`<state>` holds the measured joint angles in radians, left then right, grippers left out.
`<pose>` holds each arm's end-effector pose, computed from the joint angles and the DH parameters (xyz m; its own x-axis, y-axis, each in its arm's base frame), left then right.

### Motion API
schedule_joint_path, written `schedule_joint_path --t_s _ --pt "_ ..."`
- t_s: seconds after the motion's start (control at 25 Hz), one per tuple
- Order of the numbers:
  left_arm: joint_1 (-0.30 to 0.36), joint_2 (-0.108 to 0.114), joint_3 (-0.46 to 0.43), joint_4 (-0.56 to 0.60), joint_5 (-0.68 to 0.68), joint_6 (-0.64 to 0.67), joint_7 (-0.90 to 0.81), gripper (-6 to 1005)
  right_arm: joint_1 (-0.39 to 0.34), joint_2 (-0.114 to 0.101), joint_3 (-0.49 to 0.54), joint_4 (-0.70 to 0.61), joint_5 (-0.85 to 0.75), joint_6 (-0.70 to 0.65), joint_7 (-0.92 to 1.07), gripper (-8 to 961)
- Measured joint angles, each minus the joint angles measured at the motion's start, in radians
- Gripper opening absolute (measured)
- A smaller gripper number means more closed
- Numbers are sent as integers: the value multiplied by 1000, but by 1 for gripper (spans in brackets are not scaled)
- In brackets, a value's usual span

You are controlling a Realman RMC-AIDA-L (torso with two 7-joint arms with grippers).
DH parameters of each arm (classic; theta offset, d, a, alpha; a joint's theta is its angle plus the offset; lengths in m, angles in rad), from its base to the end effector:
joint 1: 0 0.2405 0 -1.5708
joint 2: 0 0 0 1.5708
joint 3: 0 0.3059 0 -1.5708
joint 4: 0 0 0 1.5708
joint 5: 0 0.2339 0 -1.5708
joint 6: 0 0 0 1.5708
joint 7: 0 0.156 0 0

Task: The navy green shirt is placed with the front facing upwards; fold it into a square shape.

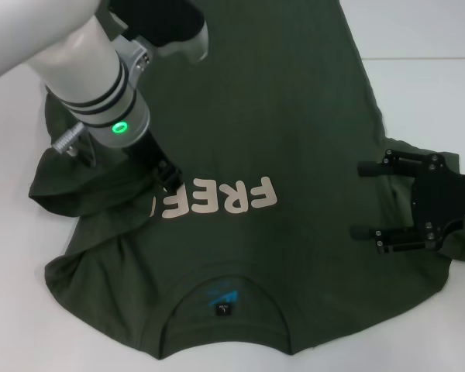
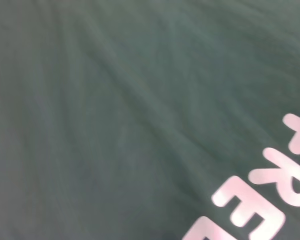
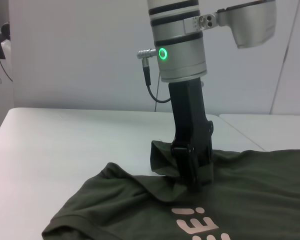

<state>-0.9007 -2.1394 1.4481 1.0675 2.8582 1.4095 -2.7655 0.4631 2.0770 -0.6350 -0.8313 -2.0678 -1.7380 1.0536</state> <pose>-0.1602 0.4592 -0.0812 0.6942 0.6600 -0.2871 0.4122 -0.6916 -0.5932 0.3168 0.3489 0.0012 0.9173 0.0301 -0.3971 -0.0908 -0.9551 -0.2820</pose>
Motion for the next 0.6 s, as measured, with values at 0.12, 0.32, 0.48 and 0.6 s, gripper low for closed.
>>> schedule_joint_path --t_s 0.12,0.32,0.48,0.6 --pt "0 -15 6 11 0 23 13 454 0 0 0 0 0 0 -5 915" --pt "9 -23 53 59 0 56 18 619 -1 0 0 0 0 -2 -5 915" --pt "4 -13 104 71 2 99 11 708 -4 0 1 0 0 -7 -6 915" --pt "-3 4 106 68 3 134 3 776 -5 2 2 0 0 -7 -7 915"
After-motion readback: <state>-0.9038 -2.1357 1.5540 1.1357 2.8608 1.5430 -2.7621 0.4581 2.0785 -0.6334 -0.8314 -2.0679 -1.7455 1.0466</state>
